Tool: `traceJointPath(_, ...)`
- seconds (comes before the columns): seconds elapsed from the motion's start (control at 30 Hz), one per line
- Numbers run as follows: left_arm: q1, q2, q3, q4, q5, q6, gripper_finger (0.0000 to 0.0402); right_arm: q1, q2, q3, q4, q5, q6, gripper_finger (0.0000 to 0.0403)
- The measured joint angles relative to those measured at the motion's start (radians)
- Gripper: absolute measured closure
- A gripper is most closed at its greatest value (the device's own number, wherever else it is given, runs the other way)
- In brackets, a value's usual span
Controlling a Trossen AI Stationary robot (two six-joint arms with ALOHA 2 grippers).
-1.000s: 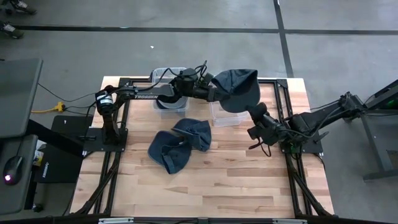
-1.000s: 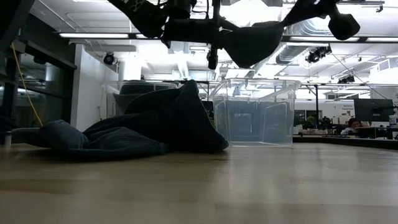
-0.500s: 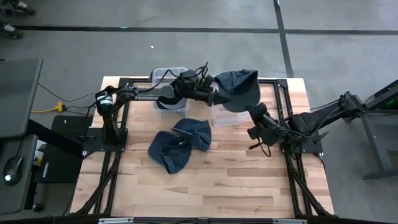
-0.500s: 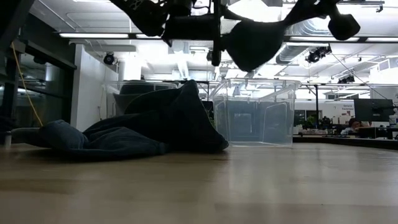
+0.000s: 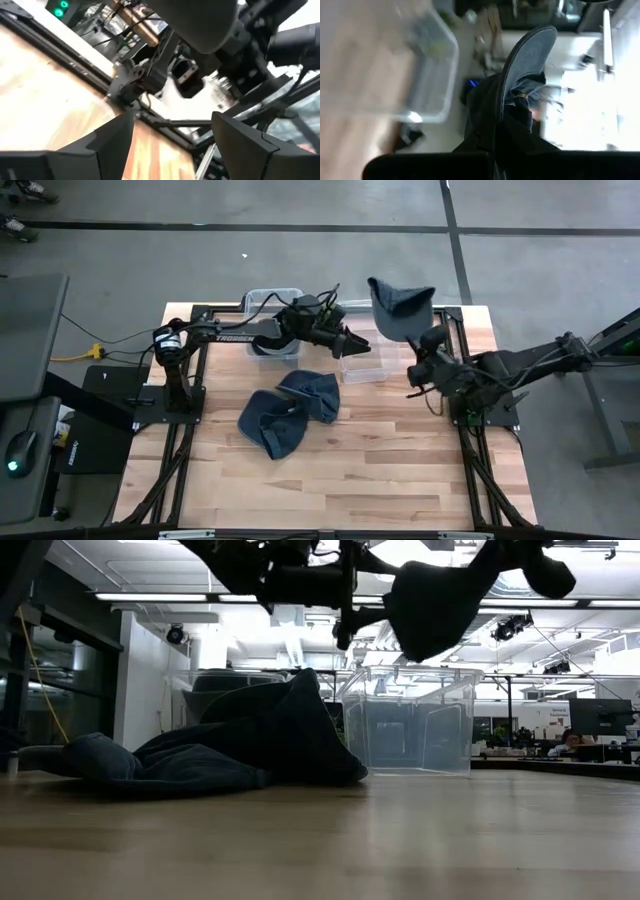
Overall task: Pick & Place hat
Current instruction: Put the bottom blue cap into the right transparent bin
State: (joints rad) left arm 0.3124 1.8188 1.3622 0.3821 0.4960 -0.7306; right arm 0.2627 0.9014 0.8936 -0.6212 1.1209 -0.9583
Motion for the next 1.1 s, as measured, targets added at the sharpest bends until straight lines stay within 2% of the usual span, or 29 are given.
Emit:
traceJointPath(0.17,0.001,-0.077,0.0,-0.153,-0.043,0.149,0.0148,-0.051,-0.064,0.0,-0.001,-0.198,0.06,0.04)
traceJointPath(0.33,-0.001,-0.176,0.0,-0.325,-0.132,0.267,0.0154,-0.144,-0.076,0.0,0.044,-0.382,0.061,0.04)
traceJointPath(0.6,-0.065,-0.286,0.0,-0.52,-0.305,0.368,0.0154,-0.275,-0.042,0.0,0.125,-0.573,0.037,0.04)
traceJointPath(0.8,-0.154,-0.306,-0.003,-0.654,-0.487,0.41,0.0154,-0.348,0.009,0.0,0.165,-0.66,0.011,0.04)
traceJointPath(1.1,-0.288,-0.314,-0.001,-0.699,-0.693,0.399,0.0154,-0.387,0.093,-0.015,0.182,-0.709,-0.014,0.04)
